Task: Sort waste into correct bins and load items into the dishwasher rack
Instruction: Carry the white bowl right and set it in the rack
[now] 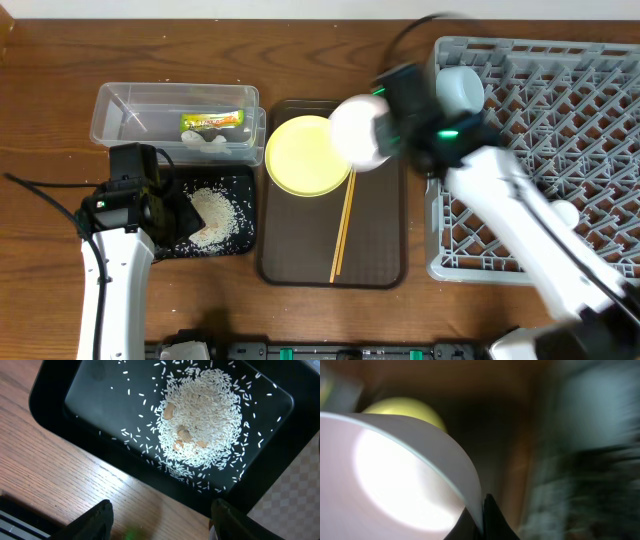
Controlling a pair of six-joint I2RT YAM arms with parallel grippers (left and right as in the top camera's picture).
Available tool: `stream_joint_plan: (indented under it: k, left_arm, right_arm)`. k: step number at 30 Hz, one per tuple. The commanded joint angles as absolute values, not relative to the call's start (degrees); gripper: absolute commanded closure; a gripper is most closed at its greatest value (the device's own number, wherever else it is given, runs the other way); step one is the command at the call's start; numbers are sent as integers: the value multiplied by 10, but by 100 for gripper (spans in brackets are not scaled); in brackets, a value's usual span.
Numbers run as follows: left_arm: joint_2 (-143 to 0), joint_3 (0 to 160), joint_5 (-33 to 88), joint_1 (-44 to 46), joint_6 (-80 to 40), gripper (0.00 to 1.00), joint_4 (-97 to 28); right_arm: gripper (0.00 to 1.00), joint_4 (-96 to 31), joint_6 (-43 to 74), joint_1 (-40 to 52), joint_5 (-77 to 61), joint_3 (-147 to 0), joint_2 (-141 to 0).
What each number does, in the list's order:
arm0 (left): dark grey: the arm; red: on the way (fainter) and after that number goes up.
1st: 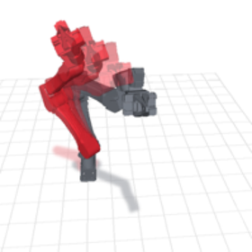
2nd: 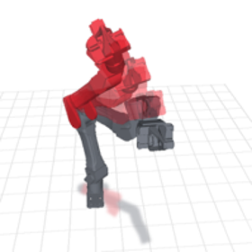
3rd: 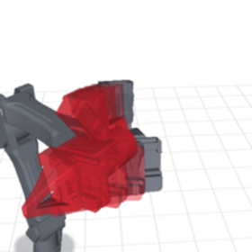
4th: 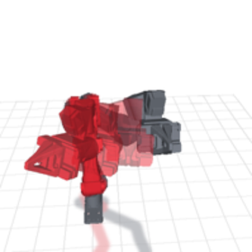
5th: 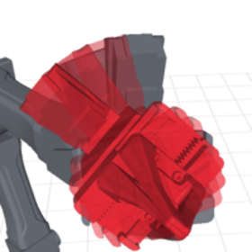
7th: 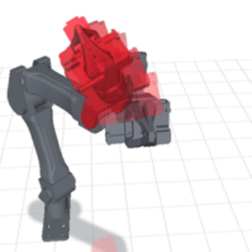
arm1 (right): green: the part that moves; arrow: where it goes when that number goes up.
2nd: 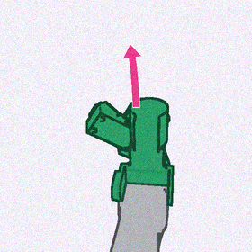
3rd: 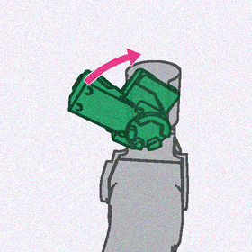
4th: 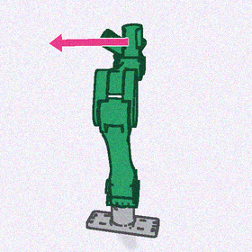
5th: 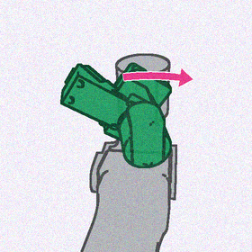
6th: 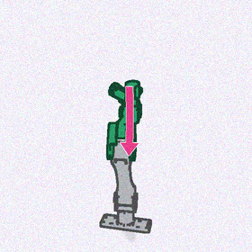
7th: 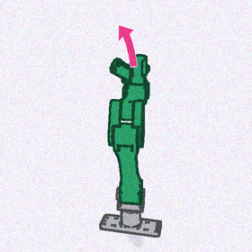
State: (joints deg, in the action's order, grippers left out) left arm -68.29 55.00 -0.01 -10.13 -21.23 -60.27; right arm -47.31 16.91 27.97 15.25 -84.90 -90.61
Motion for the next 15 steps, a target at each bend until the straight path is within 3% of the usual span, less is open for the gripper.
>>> stream_joint_plan:
  k: [1,15]
  left_arm:
    - [-681,554,-6,-105,-217,34,-606]
    - [-681,554,-6,-105,-217,34,-606]
  right_arm:
    - [99,-452,100,222,301,-854,-887]
    - [99,-230,-175,25,500,-854,-955]
